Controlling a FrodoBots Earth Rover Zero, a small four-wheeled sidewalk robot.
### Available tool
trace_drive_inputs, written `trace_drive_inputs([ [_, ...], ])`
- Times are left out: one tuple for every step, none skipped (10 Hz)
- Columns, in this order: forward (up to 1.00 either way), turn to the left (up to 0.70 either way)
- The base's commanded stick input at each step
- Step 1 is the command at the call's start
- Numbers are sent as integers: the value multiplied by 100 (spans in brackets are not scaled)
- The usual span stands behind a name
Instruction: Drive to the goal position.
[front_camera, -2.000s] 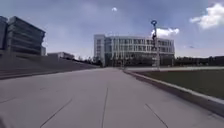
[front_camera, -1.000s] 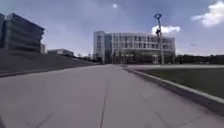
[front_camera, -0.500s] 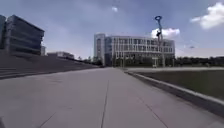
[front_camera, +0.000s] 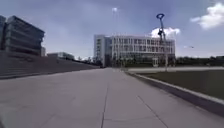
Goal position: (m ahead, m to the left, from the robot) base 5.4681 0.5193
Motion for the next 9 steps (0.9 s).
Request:
trace_drive_inputs([
  [70,-21],
  [70,-17],
  [70,0],
  [70,0],
  [70,0],
  [70,0],
  [70,0],
  [70,-23],
  [70,0],
])
